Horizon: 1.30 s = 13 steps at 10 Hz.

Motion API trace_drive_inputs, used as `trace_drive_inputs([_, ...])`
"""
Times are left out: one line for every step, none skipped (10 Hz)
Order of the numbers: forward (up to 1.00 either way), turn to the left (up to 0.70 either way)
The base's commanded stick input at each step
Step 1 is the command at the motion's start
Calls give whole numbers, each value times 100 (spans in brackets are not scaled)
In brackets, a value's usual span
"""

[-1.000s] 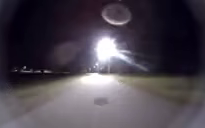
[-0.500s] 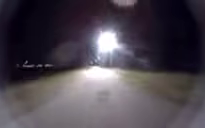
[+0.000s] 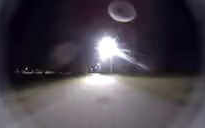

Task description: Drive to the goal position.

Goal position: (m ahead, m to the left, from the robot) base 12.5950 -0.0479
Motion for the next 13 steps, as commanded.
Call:
trace_drive_inputs([100,0])
trace_drive_inputs([100,0])
trace_drive_inputs([100,0])
trace_drive_inputs([100,0])
trace_drive_inputs([100,0])
trace_drive_inputs([100,0])
trace_drive_inputs([100,0])
trace_drive_inputs([100,0])
trace_drive_inputs([100,0])
trace_drive_inputs([100,0])
trace_drive_inputs([100,0])
trace_drive_inputs([100,0])
trace_drive_inputs([100,0])
